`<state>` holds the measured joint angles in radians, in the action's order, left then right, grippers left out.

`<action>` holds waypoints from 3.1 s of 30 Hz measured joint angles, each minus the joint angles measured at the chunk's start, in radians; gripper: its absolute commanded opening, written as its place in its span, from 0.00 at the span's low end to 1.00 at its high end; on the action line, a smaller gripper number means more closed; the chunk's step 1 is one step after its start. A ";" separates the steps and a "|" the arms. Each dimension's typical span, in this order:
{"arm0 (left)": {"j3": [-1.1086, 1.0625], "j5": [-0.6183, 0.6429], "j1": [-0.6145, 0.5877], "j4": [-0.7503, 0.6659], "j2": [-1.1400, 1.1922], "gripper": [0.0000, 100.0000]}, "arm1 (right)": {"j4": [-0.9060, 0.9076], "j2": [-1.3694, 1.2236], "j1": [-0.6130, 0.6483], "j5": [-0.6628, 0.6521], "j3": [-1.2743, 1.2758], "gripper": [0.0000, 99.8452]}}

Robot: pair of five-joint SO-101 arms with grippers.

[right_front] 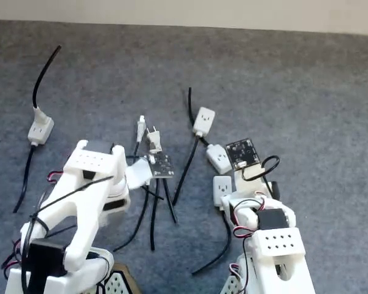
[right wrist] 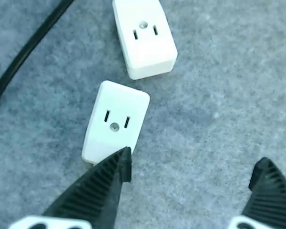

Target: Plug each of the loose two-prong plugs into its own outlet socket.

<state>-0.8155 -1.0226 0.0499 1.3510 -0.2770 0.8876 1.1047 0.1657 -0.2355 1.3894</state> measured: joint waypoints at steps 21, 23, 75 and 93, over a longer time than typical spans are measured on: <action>0.242 -0.078 -0.236 0.106 -0.005 0.20 | 0.000 0.000 0.002 0.000 0.000 0.38; 0.204 -0.081 -0.236 0.103 -0.006 0.20 | 0.000 0.000 0.021 0.000 0.000 0.38; -0.158 0.028 -0.183 -0.078 -0.331 0.20 | 0.000 0.000 0.044 0.000 0.000 0.38; -0.104 0.012 -0.305 -0.270 -0.273 0.20 | 0.000 0.000 0.044 0.000 0.000 0.38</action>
<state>-0.9198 -1.0104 -0.2555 1.0810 -0.5501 0.8876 1.1047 0.2102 -0.2355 1.3894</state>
